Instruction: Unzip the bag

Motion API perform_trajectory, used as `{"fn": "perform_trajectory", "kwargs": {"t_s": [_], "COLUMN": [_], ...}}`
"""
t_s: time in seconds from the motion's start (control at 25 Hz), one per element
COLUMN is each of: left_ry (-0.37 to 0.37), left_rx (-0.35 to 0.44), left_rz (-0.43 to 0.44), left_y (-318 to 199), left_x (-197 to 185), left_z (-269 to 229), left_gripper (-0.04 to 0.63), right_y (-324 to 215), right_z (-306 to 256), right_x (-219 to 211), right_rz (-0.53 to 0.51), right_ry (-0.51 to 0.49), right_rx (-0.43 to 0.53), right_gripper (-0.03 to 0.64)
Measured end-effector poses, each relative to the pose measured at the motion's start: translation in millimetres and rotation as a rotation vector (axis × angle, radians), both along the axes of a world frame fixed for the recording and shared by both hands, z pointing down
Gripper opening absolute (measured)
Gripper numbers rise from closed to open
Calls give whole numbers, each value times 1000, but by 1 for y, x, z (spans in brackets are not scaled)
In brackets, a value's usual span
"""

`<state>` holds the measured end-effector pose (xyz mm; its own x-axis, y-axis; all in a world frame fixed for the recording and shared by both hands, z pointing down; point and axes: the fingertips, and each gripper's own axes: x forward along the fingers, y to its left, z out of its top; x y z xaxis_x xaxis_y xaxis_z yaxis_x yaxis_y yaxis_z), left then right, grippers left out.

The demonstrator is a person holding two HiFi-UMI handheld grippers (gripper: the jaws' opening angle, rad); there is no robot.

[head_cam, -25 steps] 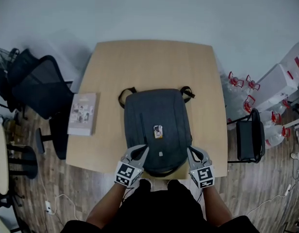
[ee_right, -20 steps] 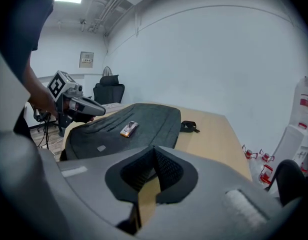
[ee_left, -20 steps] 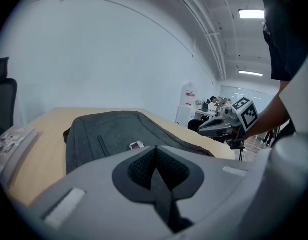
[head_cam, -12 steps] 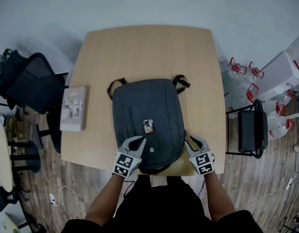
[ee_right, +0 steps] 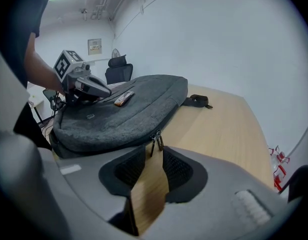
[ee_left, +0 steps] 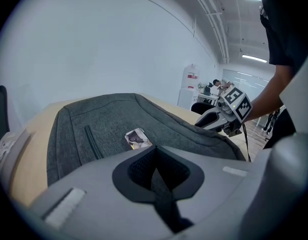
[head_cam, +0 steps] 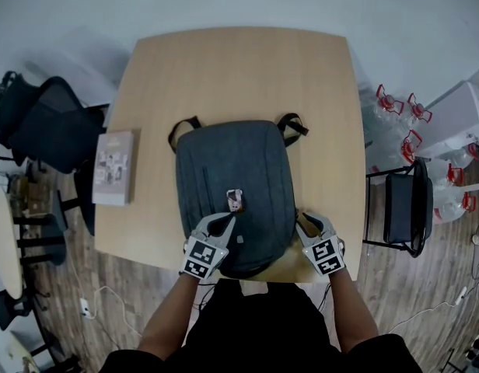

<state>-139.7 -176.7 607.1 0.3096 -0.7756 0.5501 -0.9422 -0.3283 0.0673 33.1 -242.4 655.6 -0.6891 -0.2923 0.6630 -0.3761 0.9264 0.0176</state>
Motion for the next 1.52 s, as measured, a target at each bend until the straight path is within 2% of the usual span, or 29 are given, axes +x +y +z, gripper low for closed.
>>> {"fn": "perform_trajectory", "kwargs": {"t_s": [0.24, 0.4, 0.72, 0.8, 0.96, 1.2, 1.52], "left_ry": [53, 36, 32, 30, 27, -31, -151], "left_rx": [-48, -52, -64, -66, -67, -110, -198], "left_rz": [-19, 12, 15, 17, 18, 62, 131], "left_y": [-4, -4, -4, -3, -4, -3, -3], "left_x": [-2, 3, 3, 4, 3, 11, 16], "left_z": [5, 11, 13, 15, 16, 25, 39], "left_gripper": [18, 18, 18, 18, 18, 17, 31], "right_y": [-4, -4, -3, -3, -6, 0, 9], "right_z": [3, 5, 4, 5, 4, -4, -2], "right_x": [-2, -6, -12, -13, -12, -4, 2], "right_rz": [-21, -41, -29, -20, 17, 27, -81], "right_ry": [-9, 0, 43, 52, 65, 93, 173], "right_rx": [-33, -23, 13, 30, 46, 101, 181], "right_gripper": [114, 92, 49, 20, 12, 11, 11]}}
